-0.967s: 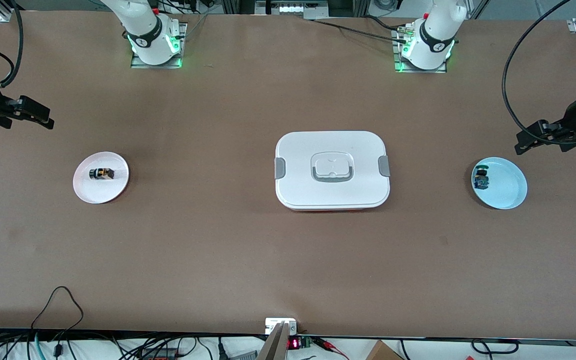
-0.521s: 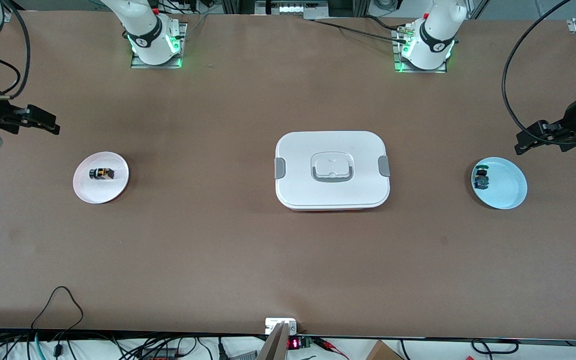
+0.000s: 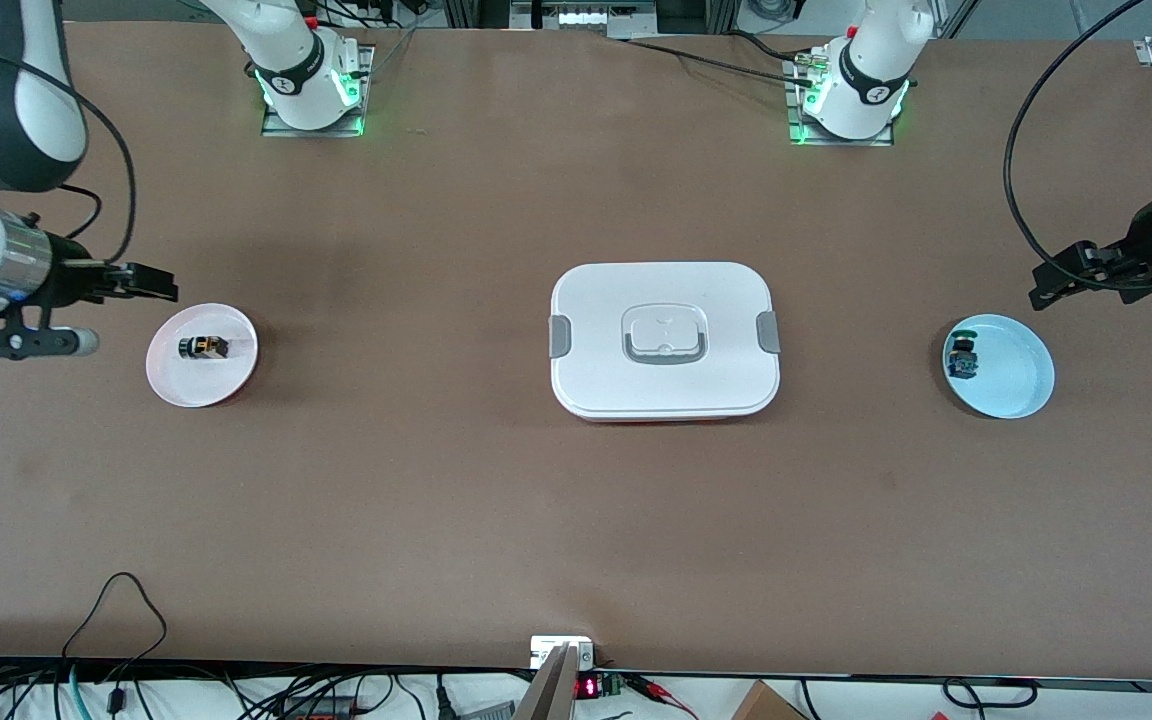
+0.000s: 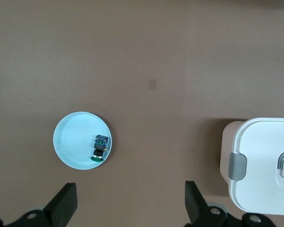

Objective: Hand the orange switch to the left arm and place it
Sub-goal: 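Move the right gripper toward the orange switch on the white plate, then lower the open right gripper around the orange switch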

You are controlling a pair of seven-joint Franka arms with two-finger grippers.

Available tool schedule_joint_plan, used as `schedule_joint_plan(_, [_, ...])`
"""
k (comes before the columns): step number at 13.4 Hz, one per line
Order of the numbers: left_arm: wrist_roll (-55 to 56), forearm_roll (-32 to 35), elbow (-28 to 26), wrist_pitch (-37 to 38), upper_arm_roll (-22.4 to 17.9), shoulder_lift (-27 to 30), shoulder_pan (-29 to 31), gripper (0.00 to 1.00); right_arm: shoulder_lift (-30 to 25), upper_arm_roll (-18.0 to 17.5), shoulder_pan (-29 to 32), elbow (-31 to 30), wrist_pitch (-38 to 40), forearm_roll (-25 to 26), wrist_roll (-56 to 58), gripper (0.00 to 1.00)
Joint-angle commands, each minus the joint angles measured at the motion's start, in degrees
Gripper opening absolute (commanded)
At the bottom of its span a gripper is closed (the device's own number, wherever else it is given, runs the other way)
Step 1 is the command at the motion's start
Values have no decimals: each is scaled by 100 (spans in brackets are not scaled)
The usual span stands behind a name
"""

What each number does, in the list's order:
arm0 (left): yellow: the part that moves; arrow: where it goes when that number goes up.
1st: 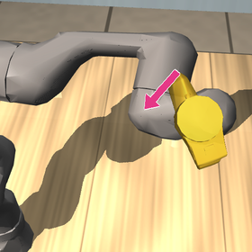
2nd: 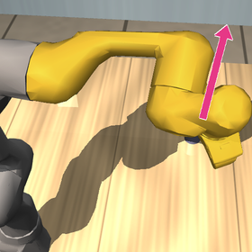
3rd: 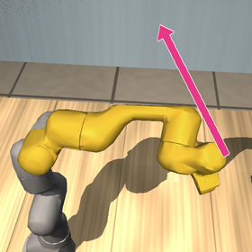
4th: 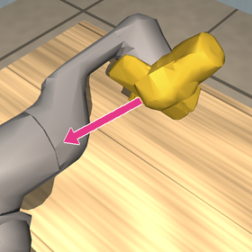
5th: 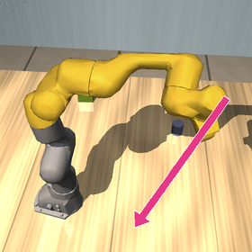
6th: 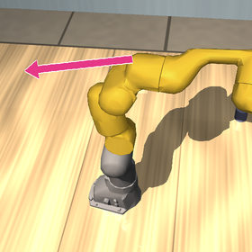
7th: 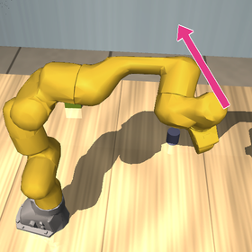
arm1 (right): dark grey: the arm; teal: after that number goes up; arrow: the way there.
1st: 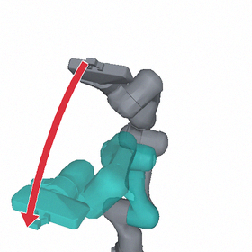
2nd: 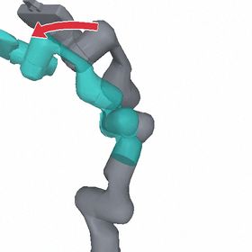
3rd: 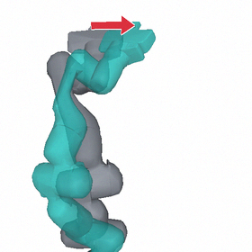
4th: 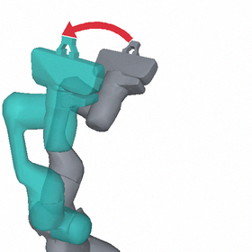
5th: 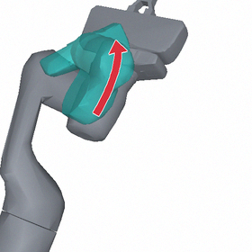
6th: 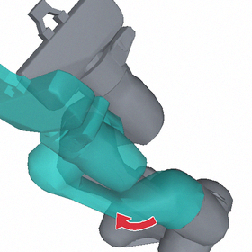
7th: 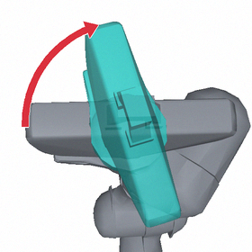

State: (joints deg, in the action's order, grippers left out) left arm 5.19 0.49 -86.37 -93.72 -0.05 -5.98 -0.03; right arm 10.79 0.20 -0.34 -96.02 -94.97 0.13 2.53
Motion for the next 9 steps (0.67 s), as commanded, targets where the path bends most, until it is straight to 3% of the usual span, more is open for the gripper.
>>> schedule_joint_plan(1, [52,91,173,118,23,-88,21,100,98,7,-133,127,-127,-57,81,100])
schedule_joint_plan(9, [52,83,173,126,23,-88,56,100,520,16,-213,118,-575,180,20,100])
